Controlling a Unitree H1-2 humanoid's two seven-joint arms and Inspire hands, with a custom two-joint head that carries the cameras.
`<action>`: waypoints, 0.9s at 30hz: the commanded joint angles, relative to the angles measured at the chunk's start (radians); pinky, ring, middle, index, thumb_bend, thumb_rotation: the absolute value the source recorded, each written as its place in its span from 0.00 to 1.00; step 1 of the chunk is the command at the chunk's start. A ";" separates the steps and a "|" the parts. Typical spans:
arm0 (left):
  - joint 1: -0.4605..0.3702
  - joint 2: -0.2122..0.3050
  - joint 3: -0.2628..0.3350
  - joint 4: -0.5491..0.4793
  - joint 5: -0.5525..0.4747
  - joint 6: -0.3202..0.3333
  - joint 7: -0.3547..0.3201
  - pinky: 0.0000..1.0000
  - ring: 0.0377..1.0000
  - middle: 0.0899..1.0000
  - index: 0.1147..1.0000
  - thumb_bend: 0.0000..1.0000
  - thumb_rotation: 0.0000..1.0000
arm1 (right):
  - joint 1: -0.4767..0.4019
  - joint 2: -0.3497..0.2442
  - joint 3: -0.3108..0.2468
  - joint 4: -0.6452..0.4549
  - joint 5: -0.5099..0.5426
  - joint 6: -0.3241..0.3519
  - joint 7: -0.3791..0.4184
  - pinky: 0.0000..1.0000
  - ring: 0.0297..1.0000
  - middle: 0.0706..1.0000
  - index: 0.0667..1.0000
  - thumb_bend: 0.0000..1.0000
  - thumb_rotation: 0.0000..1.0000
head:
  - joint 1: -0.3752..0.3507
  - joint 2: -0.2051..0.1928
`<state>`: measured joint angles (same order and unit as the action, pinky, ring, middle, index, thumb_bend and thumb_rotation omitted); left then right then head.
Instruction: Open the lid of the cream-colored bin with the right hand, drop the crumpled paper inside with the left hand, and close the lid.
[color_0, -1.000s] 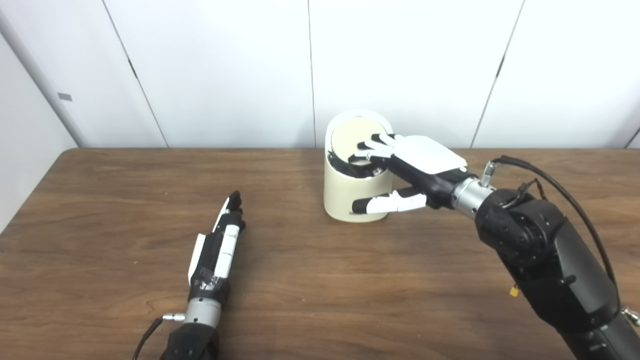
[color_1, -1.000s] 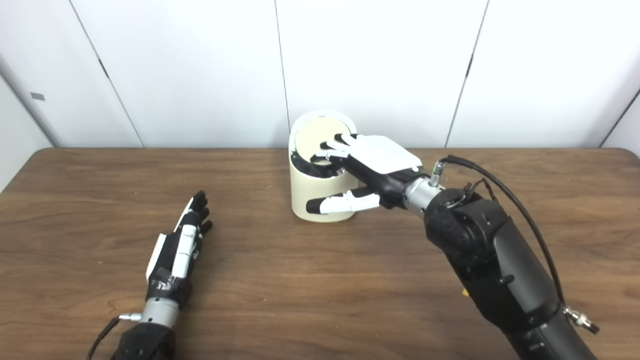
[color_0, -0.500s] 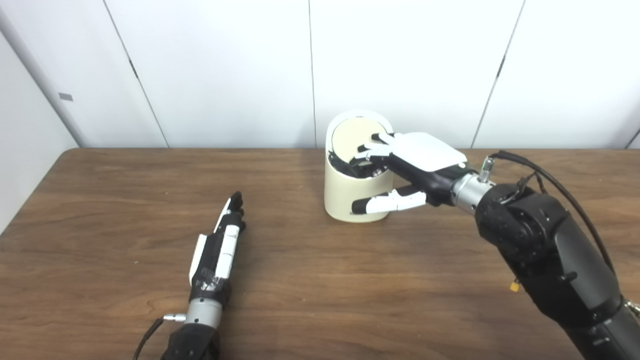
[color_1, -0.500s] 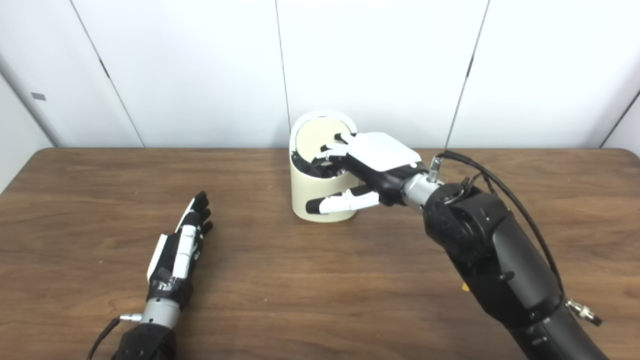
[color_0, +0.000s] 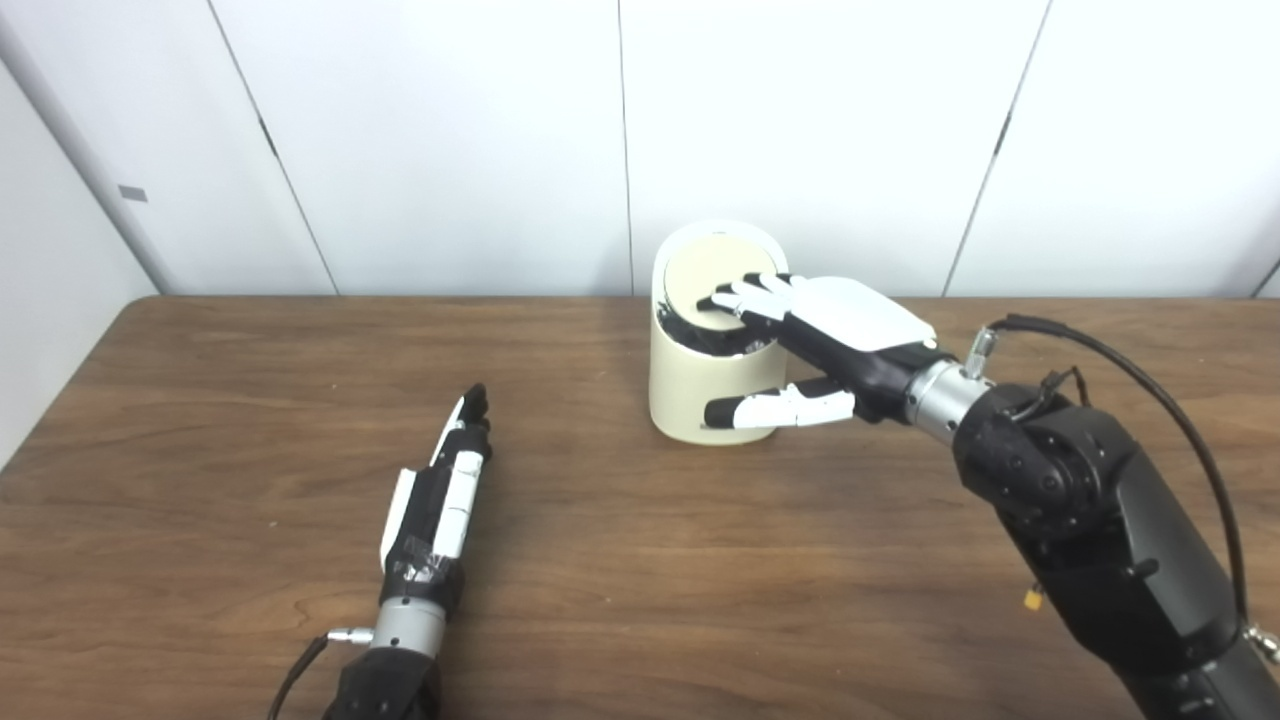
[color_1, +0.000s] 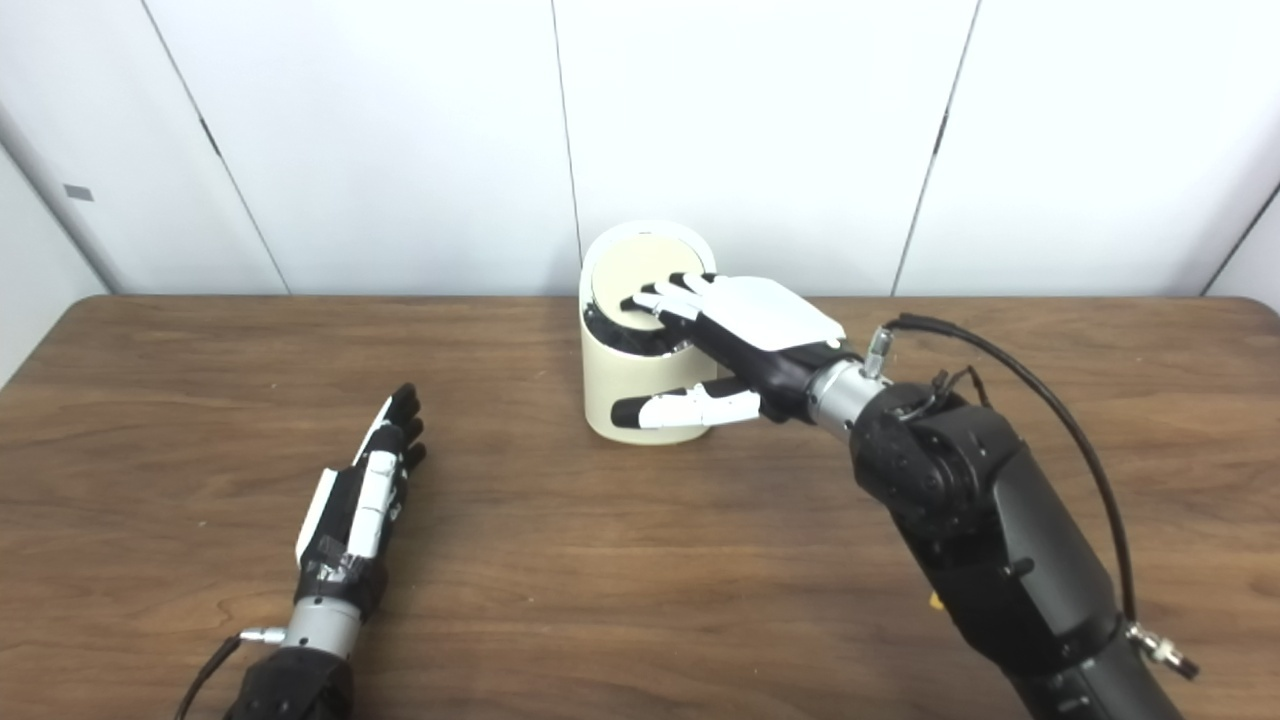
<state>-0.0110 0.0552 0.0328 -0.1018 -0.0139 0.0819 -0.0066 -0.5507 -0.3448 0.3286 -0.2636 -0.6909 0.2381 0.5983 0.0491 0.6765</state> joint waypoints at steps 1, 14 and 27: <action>0.007 0.008 -0.011 0.005 0.008 0.018 -0.012 1.00 1.00 1.00 1.00 0.75 0.90 | -0.011 0.013 -0.017 -0.006 0.031 -0.005 -0.025 1.00 1.00 1.00 1.00 0.70 1.00 | 0.001 -0.001; 0.005 0.015 0.002 0.023 -0.012 0.005 -0.018 1.00 1.00 1.00 1.00 0.74 0.91 | 0.040 0.059 -0.124 -0.009 0.122 -0.021 -0.189 1.00 1.00 1.00 1.00 0.63 1.00 | -0.004 -0.010; 0.002 0.024 0.003 0.039 -0.021 -0.001 -0.022 1.00 1.00 1.00 1.00 0.74 0.89 | 0.156 0.085 -0.297 0.076 0.325 -0.134 -0.390 1.00 1.00 1.00 1.00 0.62 1.00 | -0.018 -0.018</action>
<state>-0.0134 0.0725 0.0344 -0.0860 -0.0375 0.0622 -0.0247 -0.3753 -0.2465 0.0502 -0.1700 -0.3921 0.1562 0.2410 0.0307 0.6581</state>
